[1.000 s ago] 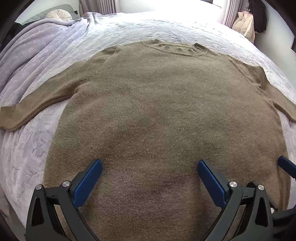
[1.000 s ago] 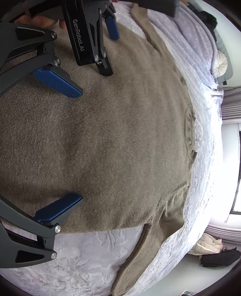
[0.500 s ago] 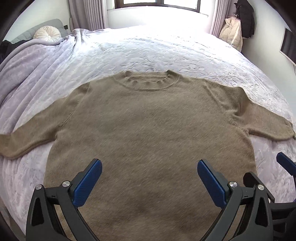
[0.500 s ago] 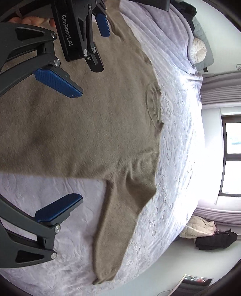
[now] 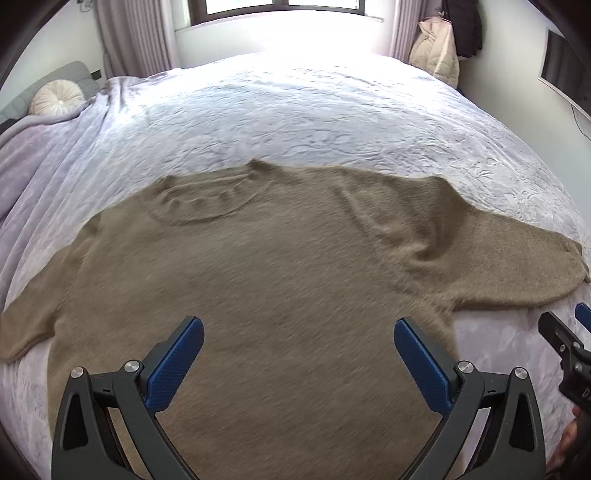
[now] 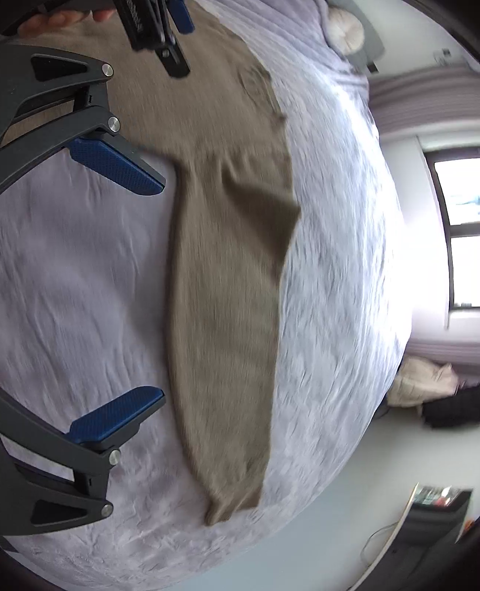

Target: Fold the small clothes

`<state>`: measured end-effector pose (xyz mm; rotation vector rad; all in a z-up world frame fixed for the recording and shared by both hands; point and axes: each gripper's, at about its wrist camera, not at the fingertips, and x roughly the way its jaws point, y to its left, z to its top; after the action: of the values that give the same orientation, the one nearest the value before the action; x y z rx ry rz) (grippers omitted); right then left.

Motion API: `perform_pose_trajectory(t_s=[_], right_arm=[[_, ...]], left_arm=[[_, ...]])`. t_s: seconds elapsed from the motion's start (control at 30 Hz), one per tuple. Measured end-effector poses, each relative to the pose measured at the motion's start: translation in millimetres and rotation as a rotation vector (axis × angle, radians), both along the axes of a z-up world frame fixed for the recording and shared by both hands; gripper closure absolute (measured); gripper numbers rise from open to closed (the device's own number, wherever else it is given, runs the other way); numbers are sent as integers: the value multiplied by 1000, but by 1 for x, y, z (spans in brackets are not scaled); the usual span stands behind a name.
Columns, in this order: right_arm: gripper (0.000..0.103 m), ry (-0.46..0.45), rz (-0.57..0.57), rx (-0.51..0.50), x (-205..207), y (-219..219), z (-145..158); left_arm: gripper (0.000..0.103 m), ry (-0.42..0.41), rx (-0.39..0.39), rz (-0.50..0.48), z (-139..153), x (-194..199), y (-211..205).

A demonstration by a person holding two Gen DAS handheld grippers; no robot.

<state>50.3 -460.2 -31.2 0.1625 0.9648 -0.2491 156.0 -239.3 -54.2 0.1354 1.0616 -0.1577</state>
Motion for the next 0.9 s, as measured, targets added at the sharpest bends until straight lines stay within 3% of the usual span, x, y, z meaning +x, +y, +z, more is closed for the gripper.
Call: perform_pose_trajectory(t_s=[0.13, 0.3, 0.4, 0.6, 0.67, 0.7, 0.73, 0.77, 0.8, 0.83, 0.9], right_arm=[[0, 29, -130, 12, -6, -66, -17], [1, 48, -247, 100, -9, -129, -40], [1, 43, -270, 151, 0, -147, -49], [1, -2, -309, 141, 34, -166, -52], [5, -16, -330, 147, 41, -174, -53], [23, -20, -326, 138, 44, -176, -52], [54, -13, -322, 97, 46, -177, -50], [66, -6, -323, 65, 48, -178, -49], [85, -13, -319, 50, 46, -179, -44], [98, -52, -307, 86, 40, -183, -39], [98, -111, -316, 135, 25, -191, -29]], left_arm=[[0, 26, 6, -12, -11, 25, -31], [0, 62, 7, -1, -32, 55, -58], [0, 100, -15, 19, -45, 68, -66], [0, 108, -37, 22, -55, 77, -78], [0, 107, -57, 37, -55, 80, -74], [0, 107, -73, 54, -55, 82, -70], [0, 108, -94, 72, -54, 83, -66], [0, 108, -112, 91, -53, 84, -61], [0, 105, -121, 106, -52, 85, -58], [0, 102, -119, 117, -51, 86, -57], [0, 100, -99, 123, -50, 89, -59]])
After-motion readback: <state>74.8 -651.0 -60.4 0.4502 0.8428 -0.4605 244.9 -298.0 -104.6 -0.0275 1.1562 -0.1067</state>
